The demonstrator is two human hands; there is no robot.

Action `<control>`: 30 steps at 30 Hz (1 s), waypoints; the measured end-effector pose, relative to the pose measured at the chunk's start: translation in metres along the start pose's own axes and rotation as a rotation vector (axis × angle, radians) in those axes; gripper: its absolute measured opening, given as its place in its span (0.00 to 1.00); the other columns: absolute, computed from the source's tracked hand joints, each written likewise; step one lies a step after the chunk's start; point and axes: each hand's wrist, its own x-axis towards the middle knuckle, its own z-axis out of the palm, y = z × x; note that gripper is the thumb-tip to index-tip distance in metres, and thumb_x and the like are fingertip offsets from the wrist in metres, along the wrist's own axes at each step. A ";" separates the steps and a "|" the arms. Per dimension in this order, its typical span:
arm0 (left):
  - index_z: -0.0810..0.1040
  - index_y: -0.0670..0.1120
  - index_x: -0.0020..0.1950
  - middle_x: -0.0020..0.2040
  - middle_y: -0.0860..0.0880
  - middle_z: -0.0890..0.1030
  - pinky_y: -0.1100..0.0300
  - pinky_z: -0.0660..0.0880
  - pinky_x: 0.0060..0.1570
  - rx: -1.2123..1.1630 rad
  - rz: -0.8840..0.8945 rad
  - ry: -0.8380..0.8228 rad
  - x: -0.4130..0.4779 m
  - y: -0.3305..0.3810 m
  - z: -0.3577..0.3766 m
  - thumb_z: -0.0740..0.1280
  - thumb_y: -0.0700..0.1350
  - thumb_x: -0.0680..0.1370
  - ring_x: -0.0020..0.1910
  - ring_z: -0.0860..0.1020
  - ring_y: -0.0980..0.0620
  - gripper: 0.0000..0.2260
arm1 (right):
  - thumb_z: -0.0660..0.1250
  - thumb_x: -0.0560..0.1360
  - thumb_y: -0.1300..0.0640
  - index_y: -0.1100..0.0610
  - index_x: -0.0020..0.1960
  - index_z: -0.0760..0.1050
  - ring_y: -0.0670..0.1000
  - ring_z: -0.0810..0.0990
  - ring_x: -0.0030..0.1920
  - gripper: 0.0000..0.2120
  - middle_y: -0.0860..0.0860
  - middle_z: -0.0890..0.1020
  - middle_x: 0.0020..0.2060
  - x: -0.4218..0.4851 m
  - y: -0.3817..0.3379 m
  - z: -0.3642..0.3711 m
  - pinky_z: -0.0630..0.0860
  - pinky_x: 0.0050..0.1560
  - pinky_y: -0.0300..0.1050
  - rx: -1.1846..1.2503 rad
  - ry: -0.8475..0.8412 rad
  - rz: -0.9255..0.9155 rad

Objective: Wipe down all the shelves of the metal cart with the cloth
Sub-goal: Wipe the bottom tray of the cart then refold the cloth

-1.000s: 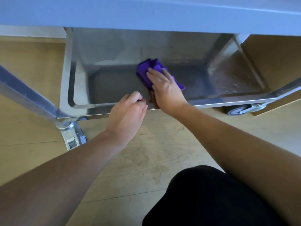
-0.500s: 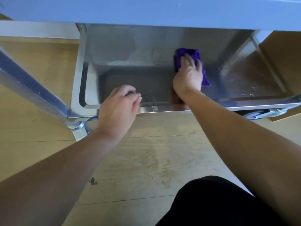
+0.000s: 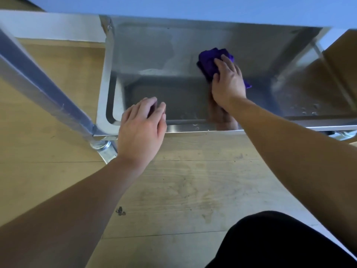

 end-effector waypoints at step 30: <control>0.80 0.46 0.60 0.68 0.50 0.75 0.51 0.66 0.64 -0.083 0.084 -0.215 0.026 0.073 -0.001 0.56 0.50 0.80 0.69 0.70 0.49 0.17 | 0.56 0.77 0.65 0.53 0.71 0.67 0.58 0.71 0.67 0.24 0.52 0.67 0.72 -0.018 -0.015 0.015 0.66 0.67 0.46 -0.045 -0.093 -0.361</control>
